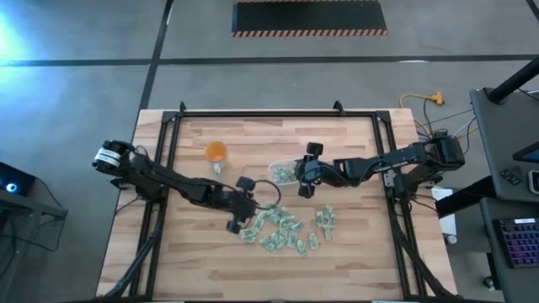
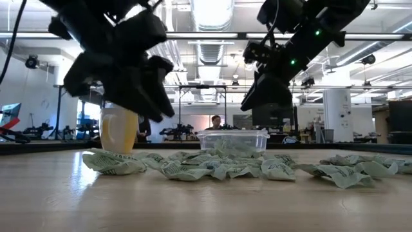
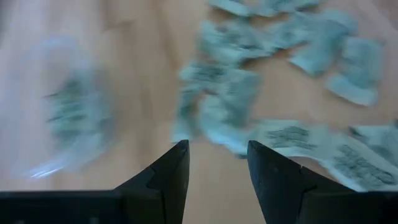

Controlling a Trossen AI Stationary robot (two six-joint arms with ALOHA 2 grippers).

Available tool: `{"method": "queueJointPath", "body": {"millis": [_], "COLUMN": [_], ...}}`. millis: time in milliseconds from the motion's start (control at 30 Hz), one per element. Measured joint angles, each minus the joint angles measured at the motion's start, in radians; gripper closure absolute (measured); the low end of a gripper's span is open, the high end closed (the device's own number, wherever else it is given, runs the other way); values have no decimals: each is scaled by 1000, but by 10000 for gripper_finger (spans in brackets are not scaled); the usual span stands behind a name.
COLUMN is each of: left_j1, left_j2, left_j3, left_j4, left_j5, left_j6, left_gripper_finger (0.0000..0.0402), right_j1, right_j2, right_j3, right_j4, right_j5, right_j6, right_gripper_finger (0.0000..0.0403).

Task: Pick and place Stevia / Truvia into bins
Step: Put the stevia packet into the transparent bin

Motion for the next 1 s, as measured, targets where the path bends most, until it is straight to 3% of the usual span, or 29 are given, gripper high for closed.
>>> {"method": "queueJointPath", "body": {"millis": [533,700,833,1000], "left_j1": [52,86,106,111], "left_j2": [194,246,255,245], "left_j3": [93,118,121,121], "left_j4": [57,57,46,13], "left_j5": [73,162,206,218], "left_j6": [21,-25,-52,-45], "left_gripper_finger": [256,257,279,336], "right_j1": [146,174,186,185], "right_j2": [-178,-198,-201,-195], "right_j3": [-2,-4,-4,-5], "right_j4": [-133,-137,-148,-165], "right_j5": [-1,-1,-1,0], "right_j6": [76,76,76,87], "right_gripper_finger": [292,303,310,320]}}
